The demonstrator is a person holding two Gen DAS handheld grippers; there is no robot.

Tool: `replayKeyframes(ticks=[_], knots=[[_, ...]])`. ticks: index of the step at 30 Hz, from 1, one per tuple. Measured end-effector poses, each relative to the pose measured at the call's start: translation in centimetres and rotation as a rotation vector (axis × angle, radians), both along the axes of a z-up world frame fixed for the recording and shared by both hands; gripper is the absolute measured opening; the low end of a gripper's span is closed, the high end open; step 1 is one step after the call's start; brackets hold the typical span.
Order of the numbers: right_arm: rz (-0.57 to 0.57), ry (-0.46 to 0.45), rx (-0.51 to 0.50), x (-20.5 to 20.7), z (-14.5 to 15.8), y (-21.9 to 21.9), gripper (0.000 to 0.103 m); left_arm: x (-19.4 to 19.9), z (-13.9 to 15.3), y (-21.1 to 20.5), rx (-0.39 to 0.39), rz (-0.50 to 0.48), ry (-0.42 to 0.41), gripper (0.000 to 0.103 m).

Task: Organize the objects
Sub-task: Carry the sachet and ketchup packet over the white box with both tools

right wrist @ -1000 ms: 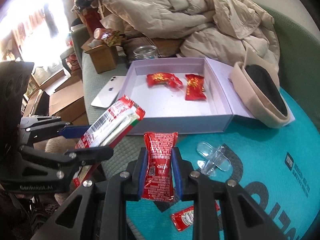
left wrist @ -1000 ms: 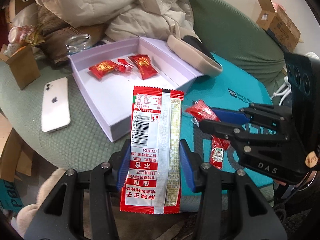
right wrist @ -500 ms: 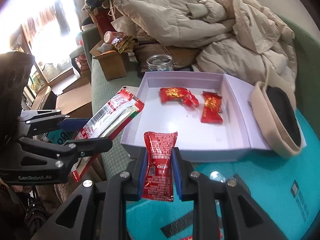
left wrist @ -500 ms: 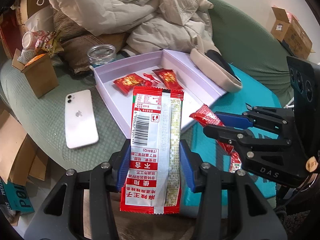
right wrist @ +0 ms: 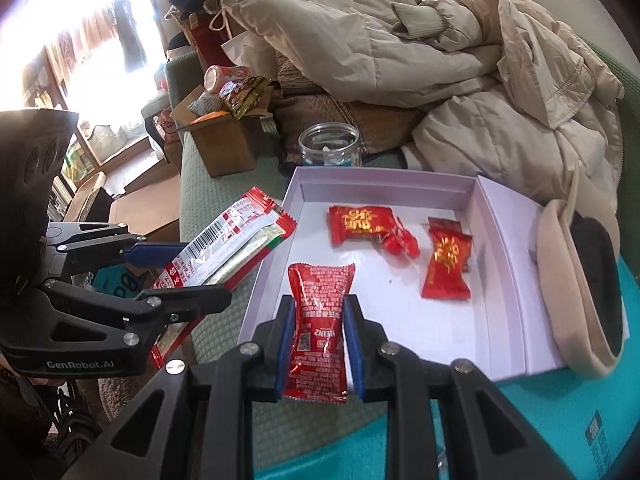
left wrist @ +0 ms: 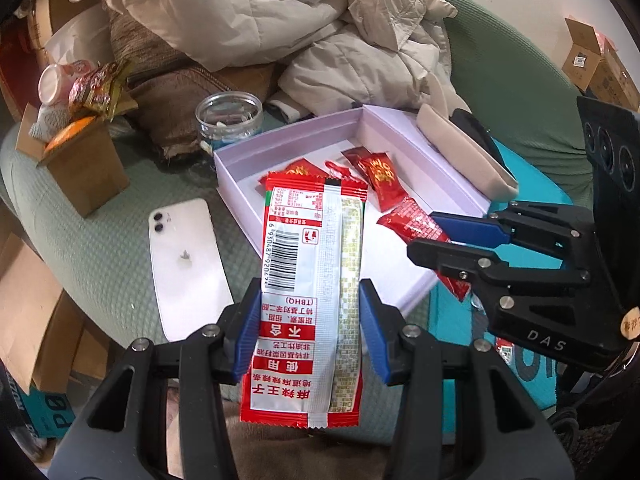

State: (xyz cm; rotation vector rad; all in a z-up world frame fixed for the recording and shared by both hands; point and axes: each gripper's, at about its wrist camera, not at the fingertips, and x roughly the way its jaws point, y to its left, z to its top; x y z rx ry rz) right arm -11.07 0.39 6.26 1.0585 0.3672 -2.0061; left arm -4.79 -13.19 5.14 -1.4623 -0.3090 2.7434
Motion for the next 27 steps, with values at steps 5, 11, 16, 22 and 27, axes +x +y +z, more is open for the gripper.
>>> replayKeyframes(ticks=[5, 11, 16, 22, 27], knots=[[-0.018, -0.003, -0.020, -1.7, 0.0, -0.6, 0.024, -2.0, 0.4, -0.6, -0.018, -0.005, -0.013, 0.045], [-0.044, 0.026, -0.043, -3.8, 0.7, -0.6, 0.024, -4.5, 0.5, -0.7, -0.022, -0.036, -0.014, 0.045], [-0.078, 0.057, -0.048, -5.4, 1.5, 0.2, 0.024, -6.7, 0.6, 0.1, -0.023, -0.076, -0.002, 0.045], [-0.125, 0.053, -0.030, -7.2, 1.0, 1.5, 0.024, -8.7, -0.5, 1.3, -0.014, -0.107, -0.023, 0.045], [-0.132, 0.025, 0.001, -7.7, -0.3, 2.3, 0.024, -9.0, -1.9, 2.7, -0.017, -0.137, -0.063, 0.045]])
